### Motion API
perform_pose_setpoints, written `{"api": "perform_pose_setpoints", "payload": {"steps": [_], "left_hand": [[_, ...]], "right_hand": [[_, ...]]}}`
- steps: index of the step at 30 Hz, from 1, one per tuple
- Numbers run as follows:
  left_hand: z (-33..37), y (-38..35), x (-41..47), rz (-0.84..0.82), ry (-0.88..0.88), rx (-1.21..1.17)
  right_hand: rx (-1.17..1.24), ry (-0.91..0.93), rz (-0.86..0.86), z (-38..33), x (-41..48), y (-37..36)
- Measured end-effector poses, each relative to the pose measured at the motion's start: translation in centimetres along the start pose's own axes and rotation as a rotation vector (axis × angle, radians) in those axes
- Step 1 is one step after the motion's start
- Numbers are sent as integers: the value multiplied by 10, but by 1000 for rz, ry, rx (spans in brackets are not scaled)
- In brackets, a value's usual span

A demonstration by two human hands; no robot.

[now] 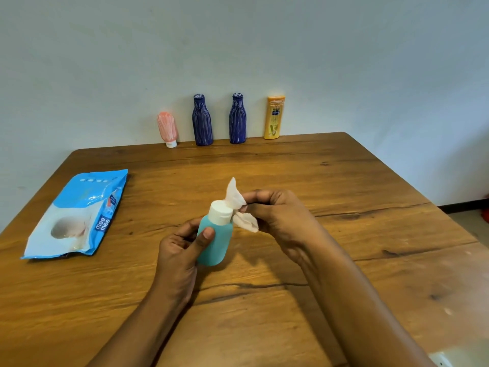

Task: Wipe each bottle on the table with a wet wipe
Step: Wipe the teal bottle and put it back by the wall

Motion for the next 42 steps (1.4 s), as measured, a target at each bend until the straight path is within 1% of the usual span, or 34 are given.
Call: {"api": "perform_pose_setpoints", "payload": {"steps": [2, 3, 4, 5, 6, 8, 10, 12, 13, 14, 17, 18, 20, 22, 24, 27, 30, 32, 34, 36, 37, 39, 41, 42], "left_hand": [[4, 4, 1, 29, -47, 80], [4, 6, 2, 37, -67, 122], [5, 6, 2, 36, -91, 157], [6, 5, 1, 30, -115, 178], [6, 4, 0, 26, -133, 188], [5, 3, 0, 30, -149, 210], [6, 7, 1, 53, -155, 250], [7, 11, 2, 66, -175, 294], [8, 12, 2, 72, -182, 303], [8, 12, 2, 78, -186, 300], [14, 6, 1, 61, -230, 353], [15, 4, 0, 49, -250, 385], [18, 1, -2, 35, -293, 428], [20, 4, -3, 51, -317, 443], [25, 5, -5, 60, -366, 496], [32, 7, -4, 68, -433, 560], [44, -1, -9, 55, -591, 746], [49, -9, -15, 38, -706, 865], [53, -12, -20, 38, -784, 932], [54, -14, -22, 28, -829, 999], [53, -14, -22, 18, -847, 1034], [52, -15, -22, -2, -885, 1094], [51, -17, -24, -27, -911, 1126], [50, -17, -24, -32, -913, 1130]], "right_hand": [[96, -9, 42, -4, -5, 10], [74, 30, 98, -8, -6, 18], [-35, 95, 166, -14, -7, 23], [-220, 167, 229, -22, -9, 24], [-446, 242, 258, -28, -11, 17], [-832, 414, 204, -28, -15, -14], [-1034, 546, 186, -24, -24, -38], [-1116, 626, 188, -23, -33, -46], [-1117, 661, 193, -22, -36, -44], [-1089, 651, 210, -22, -36, -36], [-922, 514, 374, -29, -24, 4], [-867, 495, 406, -32, -21, 11], [-814, 495, 364, -33, -16, 2], [-866, 555, 292, -25, -21, -21], [-907, 661, 299, -15, -37, -30], [-925, 714, 295, 0, -49, -19], [-847, 698, 430, -7, -50, 10], [-841, 749, 455, -20, -51, 9], [-963, 868, 369, -28, -51, -14], [-1112, 894, 288, -20, -44, -35], [-1140, 865, 268, -17, -39, -39], [-1143, 747, 261, -17, -23, -35], [-1156, 575, 218, -14, -4, -26], [-1116, 482, 176, -10, 6, -20]]}}
Point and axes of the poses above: each hand's wrist, its own x-axis towards the middle knuckle, its own y-axis out of the back of the hand, z = x × y, the point moved 8 cm from there along x, towards the middle knuckle
